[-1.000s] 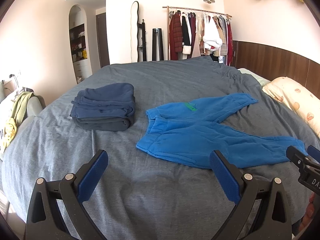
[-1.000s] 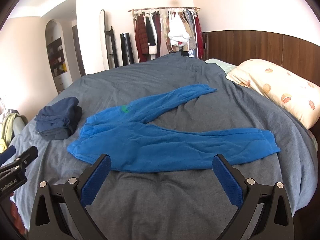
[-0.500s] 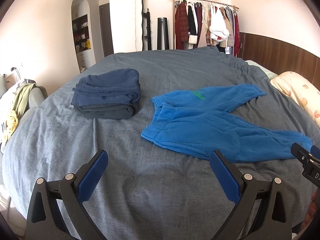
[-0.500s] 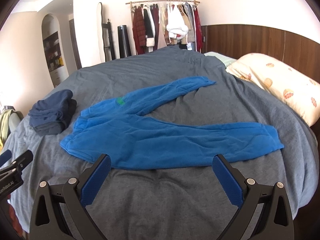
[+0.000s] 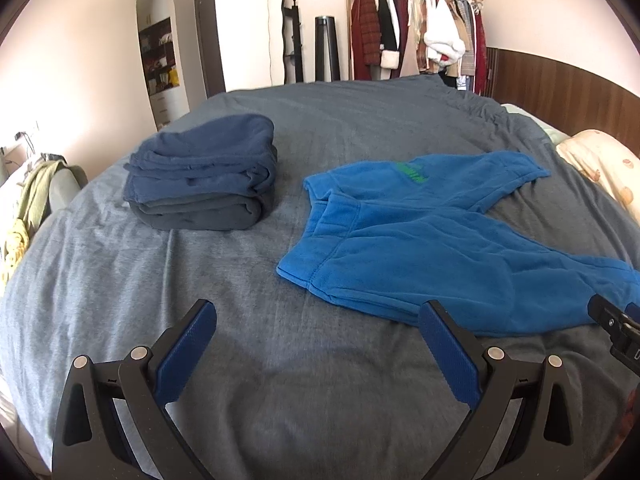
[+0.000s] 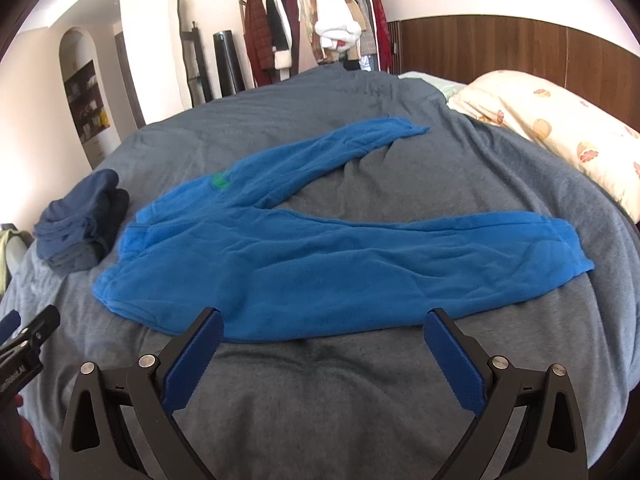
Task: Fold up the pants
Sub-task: 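Lower both grippers onto the waistband of the blue sweatpants and close them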
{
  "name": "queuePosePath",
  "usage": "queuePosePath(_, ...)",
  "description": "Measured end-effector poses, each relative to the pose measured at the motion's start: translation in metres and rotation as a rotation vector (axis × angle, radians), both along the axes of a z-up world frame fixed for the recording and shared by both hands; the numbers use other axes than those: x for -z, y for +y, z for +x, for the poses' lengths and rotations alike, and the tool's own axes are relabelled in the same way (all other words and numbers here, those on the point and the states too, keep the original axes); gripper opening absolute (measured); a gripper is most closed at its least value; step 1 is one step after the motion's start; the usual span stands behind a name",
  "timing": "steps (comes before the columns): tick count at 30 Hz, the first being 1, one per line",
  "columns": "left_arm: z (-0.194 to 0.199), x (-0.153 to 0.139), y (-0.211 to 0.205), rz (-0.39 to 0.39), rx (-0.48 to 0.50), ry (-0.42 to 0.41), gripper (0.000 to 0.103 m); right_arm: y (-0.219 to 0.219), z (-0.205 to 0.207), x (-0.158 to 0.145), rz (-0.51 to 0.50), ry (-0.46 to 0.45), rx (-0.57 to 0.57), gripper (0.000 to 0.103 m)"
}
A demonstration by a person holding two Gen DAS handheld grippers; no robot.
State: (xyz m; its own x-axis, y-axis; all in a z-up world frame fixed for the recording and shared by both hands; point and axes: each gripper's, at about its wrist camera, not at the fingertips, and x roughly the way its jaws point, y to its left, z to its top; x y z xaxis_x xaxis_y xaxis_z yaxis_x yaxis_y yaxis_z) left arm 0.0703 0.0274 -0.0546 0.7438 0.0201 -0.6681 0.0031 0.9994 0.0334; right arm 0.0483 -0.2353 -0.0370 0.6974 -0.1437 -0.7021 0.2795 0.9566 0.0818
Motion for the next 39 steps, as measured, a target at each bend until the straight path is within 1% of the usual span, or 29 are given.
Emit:
queuePosePath(3,0.018,0.008,0.003,-0.025,0.009,0.035,0.102,0.002,0.016,0.009,0.006,0.039,0.001,0.099)
queuePosePath(5,0.033,0.013,0.005,-0.036,0.021,0.072,0.100,0.005,0.026,0.014,0.004,0.076,0.003,0.098)
queuePosePath(7,0.045,0.016,0.005,-0.034,0.027,0.120,0.100,0.009,0.036,0.018,-0.006,0.122,0.008,0.094)
queuePosePath(9,0.058,0.019,0.006,-0.032,0.025,0.179,0.097,0.010,0.047,0.021,-0.002,0.177,0.013,0.094)
queuePosePath(10,0.064,0.020,0.006,-0.043,0.020,0.220,0.095,0.011,0.052,0.022,0.001,0.208,0.016,0.093)
queuePosePath(12,0.078,0.019,0.009,-0.089,0.020,0.301,0.093,0.010,0.062,0.023,0.017,0.273,0.021,0.090)
queuePosePath(14,0.089,0.015,0.010,-0.105,0.008,0.357,0.087,0.007,0.071,0.023,0.041,0.337,0.037,0.089)
queuePosePath(16,0.099,0.009,0.009,-0.096,-0.005,0.389,0.084,0.004,0.079,0.021,0.061,0.382,0.059,0.089)
queuePosePath(17,0.101,0.007,0.008,-0.087,-0.012,0.398,0.082,0.003,0.082,0.020,0.069,0.402,0.070,0.089)
queuePosePath(19,0.106,0.004,0.006,-0.066,-0.034,0.420,0.081,0.001,0.087,0.017,0.079,0.436,0.087,0.085)
queuePosePath(21,0.109,0.006,0.005,-0.057,-0.038,0.432,0.079,0.001,0.089,0.015,0.075,0.459,0.095,0.084)
queuePosePath(22,0.111,0.009,0.004,-0.053,-0.035,0.446,0.075,0.000,0.090,0.015,0.075,0.471,0.094,0.084)
queuePosePath(23,0.113,0.013,0.004,-0.059,-0.028,0.461,0.072,-0.001,0.089,0.016,0.079,0.487,0.097,0.084)
queuePosePath(26,0.121,0.025,0.008,-0.108,-0.013,0.500,0.065,-0.007,0.089,0.020,0.105,0.504,0.140,0.080)
queuePosePath(30,0.128,0.041,0.012,-0.135,-0.014,0.530,0.063,-0.014,0.086,0.034,0.179,0.518,0.209,0.071)
queuePosePath(31,0.129,0.044,0.011,-0.133,-0.017,0.536,0.062,-0.014,0.085,0.037,0.192,0.519,0.225,0.068)
queuePosePath(32,0.129,0.046,0.010,-0.126,-0.019,0.541,0.061,-0.016,0.082,0.041,0.218,0.518,0.256,0.068)
queuePosePath(34,0.131,0.051,0.010,-0.112,-0.013,0.546,0.061,-0.018,0.081,0.049,0.262,0.534,0.284,0.067)
queuePosePath(36,0.133,0.058,0.009,-0.107,-0.017,0.554,0.061,-0.017,0.082,0.058,0.308,0.560,0.281,0.065)
queuePosePath(37,0.133,0.061,0.009,-0.108,-0.021,0.561,0.061,-0.017,0.083,0.062,0.313,0.571,0.275,0.063)
queuePosePath(39,0.134,0.064,0.008,-0.107,-0.022,0.567,0.060,-0.018,0.086,0.065,0.313,0.577,0.266,0.063)
